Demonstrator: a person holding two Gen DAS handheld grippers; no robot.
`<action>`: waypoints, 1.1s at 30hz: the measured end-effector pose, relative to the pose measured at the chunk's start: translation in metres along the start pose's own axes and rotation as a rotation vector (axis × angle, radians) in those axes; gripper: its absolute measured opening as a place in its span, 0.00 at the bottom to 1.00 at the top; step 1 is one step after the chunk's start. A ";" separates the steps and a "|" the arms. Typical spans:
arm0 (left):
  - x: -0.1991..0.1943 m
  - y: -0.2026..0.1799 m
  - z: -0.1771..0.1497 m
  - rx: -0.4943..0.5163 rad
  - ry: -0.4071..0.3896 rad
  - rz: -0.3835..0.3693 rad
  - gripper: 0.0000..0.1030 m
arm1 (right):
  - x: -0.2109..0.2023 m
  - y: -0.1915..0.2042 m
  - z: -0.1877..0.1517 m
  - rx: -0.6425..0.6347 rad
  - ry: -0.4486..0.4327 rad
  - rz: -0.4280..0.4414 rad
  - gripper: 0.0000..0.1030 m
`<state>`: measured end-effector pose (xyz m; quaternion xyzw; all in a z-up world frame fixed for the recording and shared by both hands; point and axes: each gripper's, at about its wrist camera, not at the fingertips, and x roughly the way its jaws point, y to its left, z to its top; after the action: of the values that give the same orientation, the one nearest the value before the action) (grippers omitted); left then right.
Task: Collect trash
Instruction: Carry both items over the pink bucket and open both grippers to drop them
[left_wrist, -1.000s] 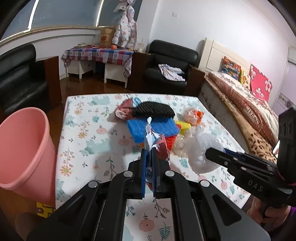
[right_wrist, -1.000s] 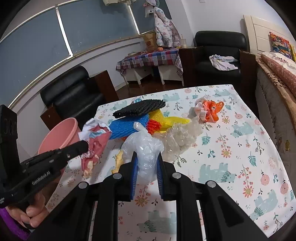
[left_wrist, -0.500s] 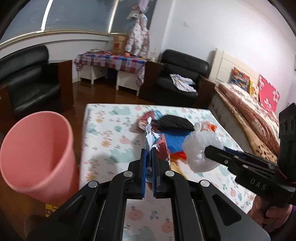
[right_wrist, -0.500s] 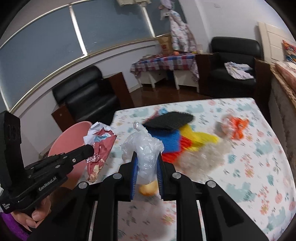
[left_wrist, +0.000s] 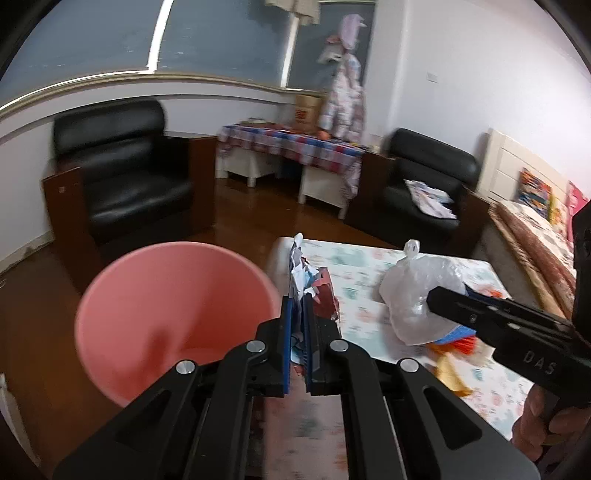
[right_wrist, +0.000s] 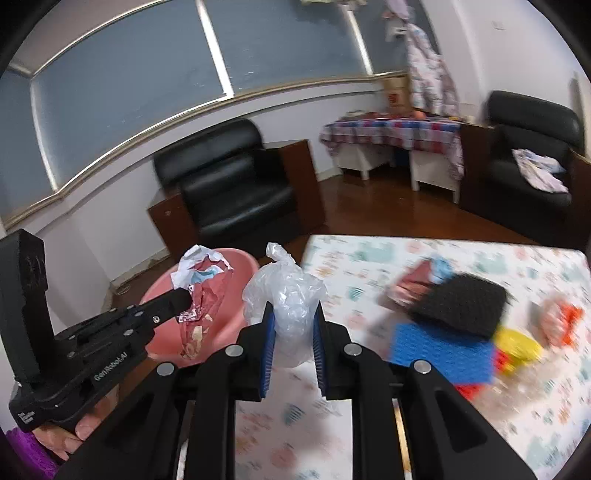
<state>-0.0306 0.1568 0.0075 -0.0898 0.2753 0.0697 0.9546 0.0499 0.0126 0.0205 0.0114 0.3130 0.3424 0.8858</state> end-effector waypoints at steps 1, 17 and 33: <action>0.000 0.006 0.001 -0.006 -0.001 0.019 0.05 | 0.006 0.007 0.003 -0.012 0.003 0.014 0.17; 0.020 0.066 -0.010 -0.064 0.087 0.189 0.06 | 0.111 0.082 0.003 -0.120 0.124 0.136 0.19; 0.029 0.089 -0.011 -0.123 0.096 0.152 0.42 | 0.145 0.075 0.000 -0.061 0.190 0.134 0.39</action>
<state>-0.0284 0.2435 -0.0292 -0.1306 0.3221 0.1542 0.9249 0.0873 0.1591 -0.0411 -0.0273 0.3838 0.4096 0.8272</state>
